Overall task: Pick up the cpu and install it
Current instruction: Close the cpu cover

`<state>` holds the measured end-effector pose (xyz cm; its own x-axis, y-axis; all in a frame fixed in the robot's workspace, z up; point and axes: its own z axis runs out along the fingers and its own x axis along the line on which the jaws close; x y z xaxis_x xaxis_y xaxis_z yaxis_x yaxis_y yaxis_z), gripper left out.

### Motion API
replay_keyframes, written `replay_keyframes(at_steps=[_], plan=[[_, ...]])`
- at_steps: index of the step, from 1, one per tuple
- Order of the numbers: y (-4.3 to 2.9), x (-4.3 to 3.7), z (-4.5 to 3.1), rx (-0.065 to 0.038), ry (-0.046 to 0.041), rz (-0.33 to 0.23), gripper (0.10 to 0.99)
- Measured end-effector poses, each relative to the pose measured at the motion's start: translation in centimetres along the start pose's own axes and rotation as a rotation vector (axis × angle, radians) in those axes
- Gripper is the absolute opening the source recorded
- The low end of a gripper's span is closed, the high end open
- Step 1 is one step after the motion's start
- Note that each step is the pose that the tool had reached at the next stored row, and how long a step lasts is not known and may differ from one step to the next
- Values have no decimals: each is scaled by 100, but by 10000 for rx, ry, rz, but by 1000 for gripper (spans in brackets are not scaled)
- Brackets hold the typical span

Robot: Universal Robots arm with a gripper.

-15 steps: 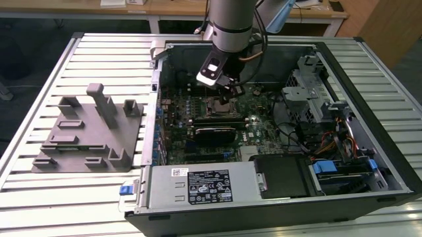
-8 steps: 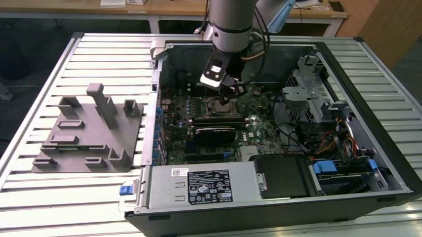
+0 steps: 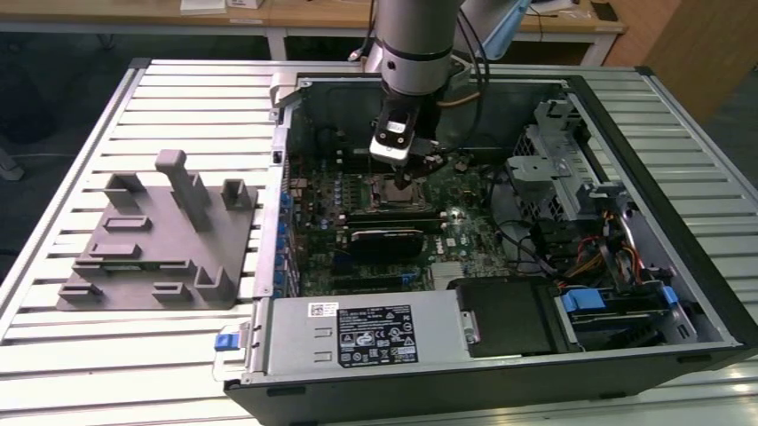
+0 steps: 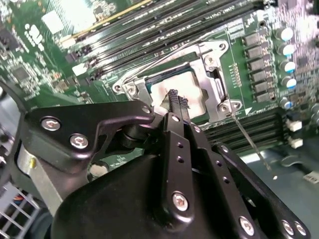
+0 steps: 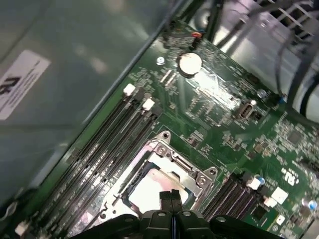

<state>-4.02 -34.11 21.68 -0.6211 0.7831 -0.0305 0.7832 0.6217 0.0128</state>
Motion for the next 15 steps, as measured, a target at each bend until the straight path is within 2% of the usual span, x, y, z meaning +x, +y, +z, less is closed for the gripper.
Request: replay_keyframes(at_steps=[15], plan=[[0, 1, 18, -84, 35, -2739, 106]])
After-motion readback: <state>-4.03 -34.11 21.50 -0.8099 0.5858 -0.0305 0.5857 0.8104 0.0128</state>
